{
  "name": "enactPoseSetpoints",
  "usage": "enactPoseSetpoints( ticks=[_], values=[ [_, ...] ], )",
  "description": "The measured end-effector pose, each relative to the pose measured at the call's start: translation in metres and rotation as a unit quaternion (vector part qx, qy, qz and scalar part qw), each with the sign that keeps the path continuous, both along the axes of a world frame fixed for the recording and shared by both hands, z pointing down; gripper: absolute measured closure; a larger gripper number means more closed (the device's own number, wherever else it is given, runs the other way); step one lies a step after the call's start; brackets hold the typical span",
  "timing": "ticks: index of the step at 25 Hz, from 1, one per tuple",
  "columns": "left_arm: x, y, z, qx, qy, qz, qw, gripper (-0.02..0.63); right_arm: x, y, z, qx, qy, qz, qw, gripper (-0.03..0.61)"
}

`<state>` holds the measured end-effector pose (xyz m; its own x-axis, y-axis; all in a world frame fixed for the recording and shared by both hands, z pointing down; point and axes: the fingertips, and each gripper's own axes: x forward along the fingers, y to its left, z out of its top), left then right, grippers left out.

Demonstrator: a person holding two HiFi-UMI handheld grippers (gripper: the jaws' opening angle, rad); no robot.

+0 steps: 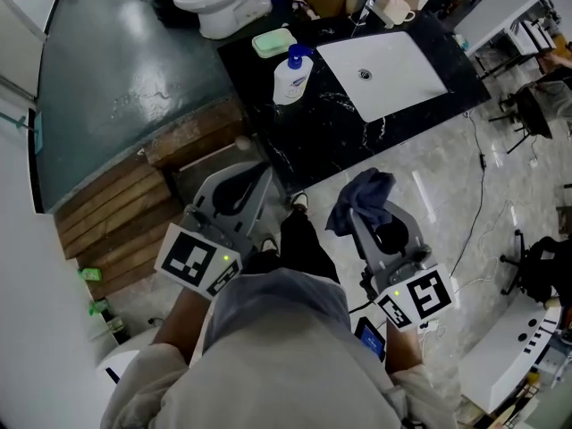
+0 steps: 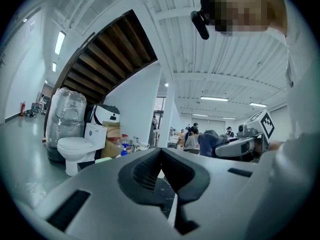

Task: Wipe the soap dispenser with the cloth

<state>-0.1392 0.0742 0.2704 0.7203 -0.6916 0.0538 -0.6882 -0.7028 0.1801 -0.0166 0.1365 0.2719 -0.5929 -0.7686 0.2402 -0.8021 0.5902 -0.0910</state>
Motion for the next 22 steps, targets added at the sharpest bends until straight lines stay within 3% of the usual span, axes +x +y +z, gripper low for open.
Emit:
enactPoseSetpoints(
  ticks=[11,22],
  values=[
    [0.022,-0.062,0.022,-0.028,-0.015,-0.005,0.9995,0.607,0.014,-0.068,0.014,-0.017,-0.015,-0.011,1.000,0.503],
    [0.046,-0.148,0.048,-0.031,-0.063,-0.035,0.9969,0.607,0.027,-0.145,0.027,-0.030,-0.030,-0.045,0.998,0.503]
  ],
)
